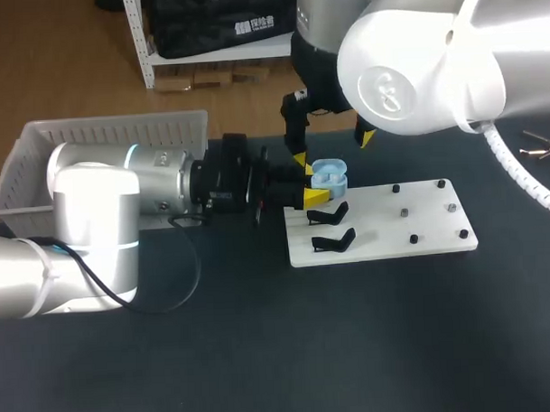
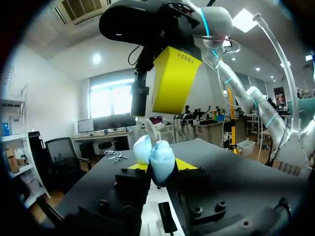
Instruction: Pick up each earbud case from the left stands, insert the matching earbuds, close the lid, and place the case in the box.
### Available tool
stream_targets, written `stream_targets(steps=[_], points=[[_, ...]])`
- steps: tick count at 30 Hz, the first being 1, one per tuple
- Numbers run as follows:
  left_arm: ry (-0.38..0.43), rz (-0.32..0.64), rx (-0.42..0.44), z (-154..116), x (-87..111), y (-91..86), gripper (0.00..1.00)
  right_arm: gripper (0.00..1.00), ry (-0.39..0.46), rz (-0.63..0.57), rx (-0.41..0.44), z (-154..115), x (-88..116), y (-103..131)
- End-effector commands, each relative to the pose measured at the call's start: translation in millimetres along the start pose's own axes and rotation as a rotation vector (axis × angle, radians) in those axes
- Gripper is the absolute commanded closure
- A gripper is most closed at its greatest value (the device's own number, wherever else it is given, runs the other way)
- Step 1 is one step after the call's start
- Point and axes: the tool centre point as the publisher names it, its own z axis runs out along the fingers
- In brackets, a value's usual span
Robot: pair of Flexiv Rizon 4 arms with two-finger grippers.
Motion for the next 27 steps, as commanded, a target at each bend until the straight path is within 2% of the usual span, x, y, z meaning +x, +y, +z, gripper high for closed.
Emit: stream_targets(steps=[1,6,12,27], points=[[-0.002,0.003,-0.004,0,0.6,-0.7,1.00,0.00,-0.038,0.072,0.001,1,-4,-16],[-0.002,0.003,-0.004,0,0.6,-0.7,1.00,0.00,-0.021,0.131,0.032,12,-16,-30],[-0.002,0.003,-0.004,0,0.6,-0.7,1.00,0.00,0.025,0.157,0.043,29,-18,-39],[-0.002,0.003,-0.004,0,0.6,-0.7,1.00,0.00,0.082,0.166,0.035,35,8,-40]])
